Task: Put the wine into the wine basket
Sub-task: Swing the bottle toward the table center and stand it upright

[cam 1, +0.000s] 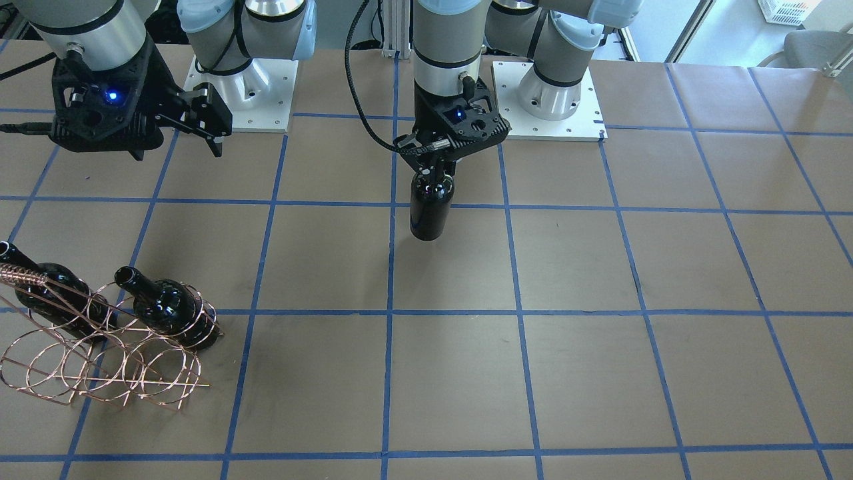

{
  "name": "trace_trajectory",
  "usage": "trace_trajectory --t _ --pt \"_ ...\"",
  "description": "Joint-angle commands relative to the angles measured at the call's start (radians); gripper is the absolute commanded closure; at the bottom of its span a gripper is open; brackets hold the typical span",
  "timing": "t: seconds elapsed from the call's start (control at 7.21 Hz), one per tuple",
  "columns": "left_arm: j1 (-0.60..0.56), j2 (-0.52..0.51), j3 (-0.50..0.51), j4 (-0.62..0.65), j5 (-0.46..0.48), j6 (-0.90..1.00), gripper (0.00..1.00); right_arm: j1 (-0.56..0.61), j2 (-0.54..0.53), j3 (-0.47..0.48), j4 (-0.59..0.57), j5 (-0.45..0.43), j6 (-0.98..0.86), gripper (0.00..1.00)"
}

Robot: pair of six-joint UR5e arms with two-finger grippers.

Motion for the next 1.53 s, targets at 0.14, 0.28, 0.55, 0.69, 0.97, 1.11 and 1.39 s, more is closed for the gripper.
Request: trace_trajectory --t 0.14,0.28,0.55,0.69,0.97,1.11,1.39 --pt "-0.038 -0.032 -0.017 0.039 -0.001 -0.049 1.0 0.0 -0.001 0.002 -0.002 -0.006 0.001 0.0" --pt "-0.04 -0.04 -0.017 0.039 -0.003 -0.05 1.0 0.0 -0.001 0.002 -0.001 -0.006 0.001 0.0" --pt "-0.042 -0.044 -0.018 0.039 0.002 -0.049 1.0 0.0 -0.001 0.002 -0.001 -0.005 0.006 0.0" --pt "-0.042 -0.046 -0.018 0.042 -0.004 -0.05 1.0 0.0 -0.001 0.002 0.001 0.0 0.004 0.0" --pt "-0.042 -0.046 -0.029 0.056 -0.004 -0.05 1.0 0.0 -0.001 0.002 0.004 -0.009 0.001 0.0" --pt "-0.043 -0.044 -0.038 0.059 -0.006 -0.05 1.0 0.0 -0.001 0.002 0.006 -0.002 0.001 0.0" --pt "-0.043 -0.044 -0.044 0.07 -0.007 -0.052 1.0 -0.002 -0.001 0.002 0.006 0.006 0.001 0.0"
